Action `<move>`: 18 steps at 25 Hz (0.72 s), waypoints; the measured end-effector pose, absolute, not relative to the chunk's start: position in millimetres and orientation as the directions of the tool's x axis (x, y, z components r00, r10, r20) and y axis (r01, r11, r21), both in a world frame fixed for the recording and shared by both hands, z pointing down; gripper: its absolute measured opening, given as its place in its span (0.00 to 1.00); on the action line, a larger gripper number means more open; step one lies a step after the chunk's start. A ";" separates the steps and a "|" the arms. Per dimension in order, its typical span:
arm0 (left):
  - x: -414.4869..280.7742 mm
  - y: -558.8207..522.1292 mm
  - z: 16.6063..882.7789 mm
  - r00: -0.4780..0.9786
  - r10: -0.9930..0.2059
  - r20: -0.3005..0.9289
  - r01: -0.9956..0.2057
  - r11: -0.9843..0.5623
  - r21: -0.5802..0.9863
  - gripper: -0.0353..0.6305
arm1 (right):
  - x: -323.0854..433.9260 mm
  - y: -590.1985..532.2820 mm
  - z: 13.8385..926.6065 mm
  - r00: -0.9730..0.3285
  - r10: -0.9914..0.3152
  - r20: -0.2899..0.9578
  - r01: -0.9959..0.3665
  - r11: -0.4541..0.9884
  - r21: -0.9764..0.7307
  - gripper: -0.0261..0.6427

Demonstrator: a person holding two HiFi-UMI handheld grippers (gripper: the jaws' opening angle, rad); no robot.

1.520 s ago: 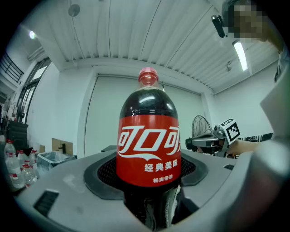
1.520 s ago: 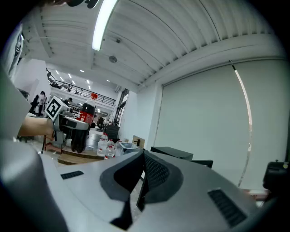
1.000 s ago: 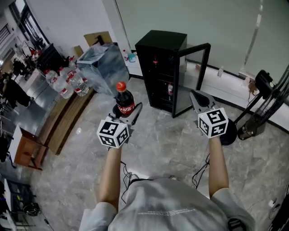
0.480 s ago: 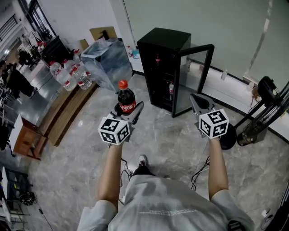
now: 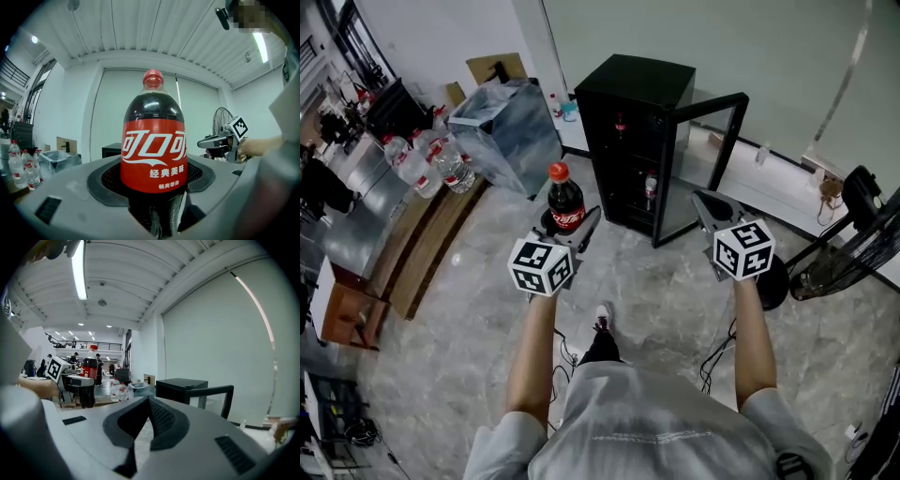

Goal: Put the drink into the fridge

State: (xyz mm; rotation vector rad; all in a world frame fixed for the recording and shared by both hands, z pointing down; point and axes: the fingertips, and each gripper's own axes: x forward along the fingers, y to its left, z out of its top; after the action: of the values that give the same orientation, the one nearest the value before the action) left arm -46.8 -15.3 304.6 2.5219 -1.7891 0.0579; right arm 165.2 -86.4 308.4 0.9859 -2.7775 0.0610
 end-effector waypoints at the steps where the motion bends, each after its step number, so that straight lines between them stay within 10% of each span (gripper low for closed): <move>1: -53.5 -27.3 307.6 0.339 -0.939 0.060 -0.941 -0.338 0.015 0.51 | 158.8 -96.6 310.3 -0.755 -0.625 0.199 -0.633 0.774 0.030 0.04; 18: -143.0 -251.5 371.7 0.549 -0.824 0.142 -0.831 -0.556 -0.017 0.51 | 54.0 -271.2 345.5 -0.590 -0.769 0.247 -0.796 0.605 -0.021 0.05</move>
State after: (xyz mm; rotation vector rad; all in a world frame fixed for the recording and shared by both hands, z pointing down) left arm -143.0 -251.5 371.7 2.7182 -1.4533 0.2057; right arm 54.0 -271.2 345.5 1.2951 -2.6183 0.1899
